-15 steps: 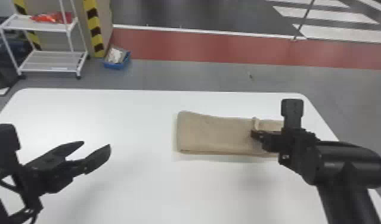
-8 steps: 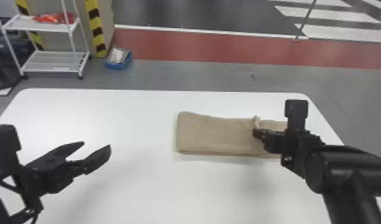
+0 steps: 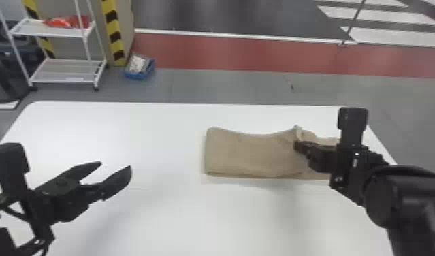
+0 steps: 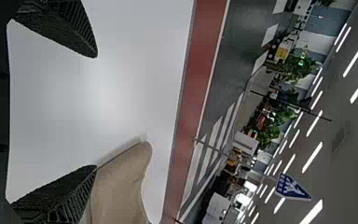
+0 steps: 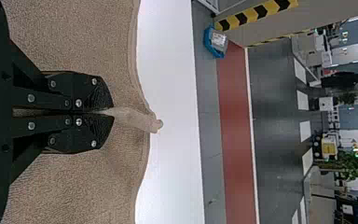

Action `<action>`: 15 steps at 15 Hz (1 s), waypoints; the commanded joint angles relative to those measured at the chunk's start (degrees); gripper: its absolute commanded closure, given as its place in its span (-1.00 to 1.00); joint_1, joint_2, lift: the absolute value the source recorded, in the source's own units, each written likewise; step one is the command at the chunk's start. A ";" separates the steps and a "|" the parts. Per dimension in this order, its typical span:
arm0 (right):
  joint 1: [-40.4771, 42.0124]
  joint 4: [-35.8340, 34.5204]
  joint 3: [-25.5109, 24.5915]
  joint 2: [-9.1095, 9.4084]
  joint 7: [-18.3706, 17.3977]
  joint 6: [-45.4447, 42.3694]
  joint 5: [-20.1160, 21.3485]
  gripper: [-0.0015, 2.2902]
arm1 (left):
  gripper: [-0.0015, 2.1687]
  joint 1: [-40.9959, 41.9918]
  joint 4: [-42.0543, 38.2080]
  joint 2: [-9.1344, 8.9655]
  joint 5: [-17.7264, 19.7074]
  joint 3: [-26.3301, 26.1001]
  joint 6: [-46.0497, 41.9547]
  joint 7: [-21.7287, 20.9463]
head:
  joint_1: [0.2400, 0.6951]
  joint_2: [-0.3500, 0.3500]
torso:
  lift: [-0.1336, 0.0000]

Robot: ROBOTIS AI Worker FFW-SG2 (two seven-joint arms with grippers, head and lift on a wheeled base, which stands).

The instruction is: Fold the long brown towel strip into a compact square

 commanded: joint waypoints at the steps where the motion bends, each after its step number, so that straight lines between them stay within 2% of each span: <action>1: 1.06 -0.09 -0.69 -0.04 -0.01 -1.59 -0.05 0.00 | -0.98 0.54 -0.69 0.00 0.08 0.05 0.00 -0.01 | 1.00 -0.35 | -0.86; 4: 0.09 -0.18 -0.34 -0.30 -0.27 -1.06 0.39 -0.07 | -0.98 1.77 -1.65 0.00 0.00 0.58 0.00 -0.01 | 1.00 -0.38 | -0.86; 5: -0.09 1.40 -0.26 -0.21 -0.45 -1.06 0.30 -0.31 | -0.98 1.94 -1.74 0.00 0.00 0.58 -0.18 -0.01 | 1.00 -0.38 | -0.86; 7: 0.27 2.54 -0.17 -0.21 -0.88 -1.41 0.56 -0.52 | -0.98 2.03 -1.92 0.00 0.00 0.67 0.00 -0.01 | 1.00 -0.39 | -0.86; 9: 1.06 2.37 0.01 -0.21 -0.88 -1.41 0.65 -0.61 | -0.98 2.12 -2.00 0.00 0.00 0.75 -0.18 -0.01 | 1.00 -0.40 | -0.86; 10: 2.29 1.40 -0.26 -0.21 -0.97 -2.11 0.56 -0.76 | -0.98 2.12 -2.00 0.00 0.00 0.75 0.00 -0.01 | 1.00 -0.40 | -0.86; 15: 7.47 -5.81 -1.40 -0.12 -1.06 0.88 -0.14 -0.74 | -0.98 2.03 -1.56 -0.18 -0.18 0.67 -0.18 -0.01 | 1.00 -0.41 | -0.86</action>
